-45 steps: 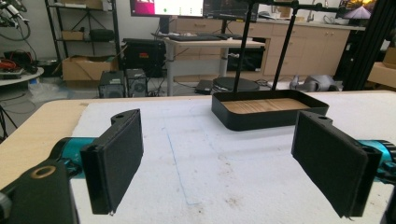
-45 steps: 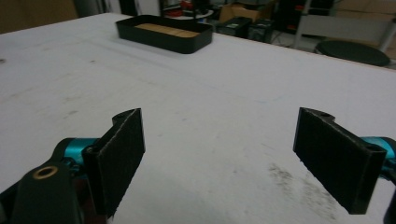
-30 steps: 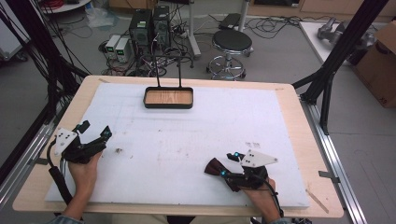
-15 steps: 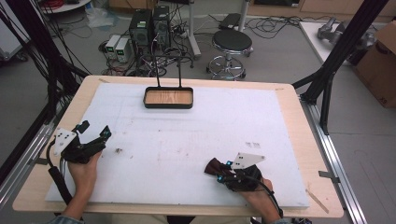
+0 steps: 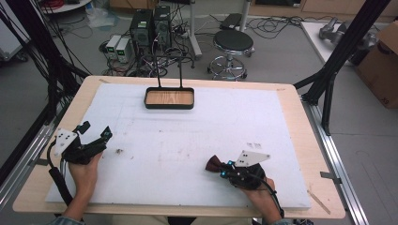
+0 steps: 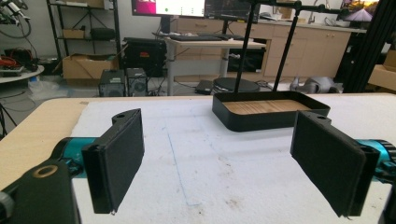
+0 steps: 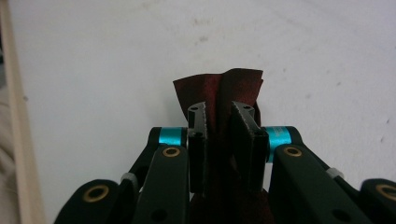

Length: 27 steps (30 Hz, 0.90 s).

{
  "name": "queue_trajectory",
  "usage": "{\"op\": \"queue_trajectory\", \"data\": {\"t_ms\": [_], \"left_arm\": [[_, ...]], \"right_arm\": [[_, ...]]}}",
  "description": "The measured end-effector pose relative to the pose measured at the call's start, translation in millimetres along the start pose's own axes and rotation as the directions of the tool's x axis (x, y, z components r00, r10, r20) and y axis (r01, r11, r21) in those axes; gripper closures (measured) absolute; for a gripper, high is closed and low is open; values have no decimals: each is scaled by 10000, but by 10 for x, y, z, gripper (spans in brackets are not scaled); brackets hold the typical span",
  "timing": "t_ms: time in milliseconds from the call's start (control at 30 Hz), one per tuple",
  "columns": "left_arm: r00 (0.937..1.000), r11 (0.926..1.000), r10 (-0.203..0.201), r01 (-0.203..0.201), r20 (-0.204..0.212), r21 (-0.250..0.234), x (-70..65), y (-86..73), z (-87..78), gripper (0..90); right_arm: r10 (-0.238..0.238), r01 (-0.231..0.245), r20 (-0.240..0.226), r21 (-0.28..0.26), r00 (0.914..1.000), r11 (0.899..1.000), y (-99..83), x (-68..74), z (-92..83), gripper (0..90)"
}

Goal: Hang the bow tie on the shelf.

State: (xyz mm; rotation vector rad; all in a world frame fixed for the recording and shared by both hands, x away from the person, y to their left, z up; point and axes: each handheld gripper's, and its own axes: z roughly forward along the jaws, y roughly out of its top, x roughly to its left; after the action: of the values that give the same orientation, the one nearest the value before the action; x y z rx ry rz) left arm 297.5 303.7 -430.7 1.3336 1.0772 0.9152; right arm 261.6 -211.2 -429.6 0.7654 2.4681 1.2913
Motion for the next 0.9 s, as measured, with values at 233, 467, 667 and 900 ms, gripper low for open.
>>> {"op": "queue_trajectory", "data": {"t_ms": [233, 467, 667, 900], "left_arm": [[10000, 10000, 37, -37, 27, 37, -7, 1, -3, 178], [10000, 10000, 46, -46, 71, 33, -11, -1, 4, 180], [10000, 10000, 18, -18, 95, 31, -11, -4, 11, 181], [9999, 10000, 44, -44, 167, 19, -14, -7, 20, 183]], "right_arm": [[302, -322, -295, -687, 9991, 9971, 165, -101, -60, 768], [475, -520, -444, -1066, 9979, 9929, 448, -265, -63, 770], [391, -437, -428, -1139, 9983, 9925, 730, -402, 24, 770], [201, -239, -313, -1276, 9993, 9915, 1092, -573, 203, 770]]}}
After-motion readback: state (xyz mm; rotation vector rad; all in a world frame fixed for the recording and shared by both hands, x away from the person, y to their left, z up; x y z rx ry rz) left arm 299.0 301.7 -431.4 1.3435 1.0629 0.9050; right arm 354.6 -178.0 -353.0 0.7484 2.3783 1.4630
